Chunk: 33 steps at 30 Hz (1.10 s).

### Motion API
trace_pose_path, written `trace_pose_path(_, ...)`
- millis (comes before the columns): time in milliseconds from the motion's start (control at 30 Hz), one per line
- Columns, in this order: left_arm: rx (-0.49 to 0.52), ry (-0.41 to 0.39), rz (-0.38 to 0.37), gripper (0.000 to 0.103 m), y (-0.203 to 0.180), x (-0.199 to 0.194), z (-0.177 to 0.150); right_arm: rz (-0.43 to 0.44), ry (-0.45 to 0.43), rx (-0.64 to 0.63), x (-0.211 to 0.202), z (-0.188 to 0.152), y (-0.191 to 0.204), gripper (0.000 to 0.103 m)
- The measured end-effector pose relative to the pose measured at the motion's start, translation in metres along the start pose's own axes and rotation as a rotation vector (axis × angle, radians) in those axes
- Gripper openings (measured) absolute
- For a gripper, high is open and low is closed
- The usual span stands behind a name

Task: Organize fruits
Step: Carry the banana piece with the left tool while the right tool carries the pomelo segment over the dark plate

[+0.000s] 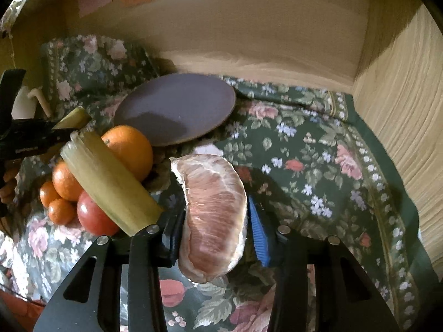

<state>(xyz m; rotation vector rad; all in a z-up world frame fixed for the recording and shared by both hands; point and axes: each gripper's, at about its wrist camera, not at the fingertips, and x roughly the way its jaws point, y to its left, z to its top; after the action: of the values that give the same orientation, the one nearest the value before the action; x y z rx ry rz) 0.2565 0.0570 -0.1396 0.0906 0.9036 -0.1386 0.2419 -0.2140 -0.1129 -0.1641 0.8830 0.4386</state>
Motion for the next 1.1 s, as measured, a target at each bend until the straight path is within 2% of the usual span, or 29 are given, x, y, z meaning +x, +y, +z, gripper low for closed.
trace_pose_path(333,0.026,-0.099,-0.018,0.037,-0.015,-0.021,0.02,0.012,-0.14,0.006,-0.021,0.03,0.012,0.038)
trace_pose_path(467,0.029,-0.121,-0.024,0.037,-0.02,-0.022,0.032,0.03,-0.182,0.013,-0.022,0.044,0.014,0.038)
trace_pose_path(500,0.032,-0.127,-0.025,0.037,-0.021,-0.022,0.035,0.041,-0.225,0.008,-0.022,0.048,0.016,0.038)
trace_pose_path(600,0.042,-0.148,-0.022,0.037,-0.027,-0.024,0.044,0.048,-0.245,0.001,-0.018,0.06,0.018,0.038)
trace_pose_path(633,0.044,-0.161,-0.02,0.035,-0.029,-0.026,0.048,0.049,-0.253,-0.004,-0.017,0.062,0.019,0.038)
trace_pose_path(700,0.057,-0.185,-0.008,0.013,-0.033,-0.029,0.055,0.046,-0.258,-0.014,-0.014,0.068,0.019,0.038)
trace_pose_path(833,0.063,-0.22,-0.024,0.013,-0.038,-0.035,0.071,0.056,-0.246,-0.022,-0.002,0.08,0.02,0.038)
trace_pose_path(933,0.067,-0.199,-0.002,0.013,-0.038,-0.024,0.075,0.051,-0.226,-0.03,0.01,0.085,0.02,0.038)
trace_pose_path(1033,0.042,-0.141,-0.051,0.013,-0.026,-0.012,0.072,0.065,-0.205,-0.028,0.017,0.084,0.016,0.038)
trace_pose_path(1100,0.042,-0.115,-0.045,0.013,-0.019,-0.009,0.065,0.069,-0.196,-0.024,0.019,0.083,0.014,0.038)
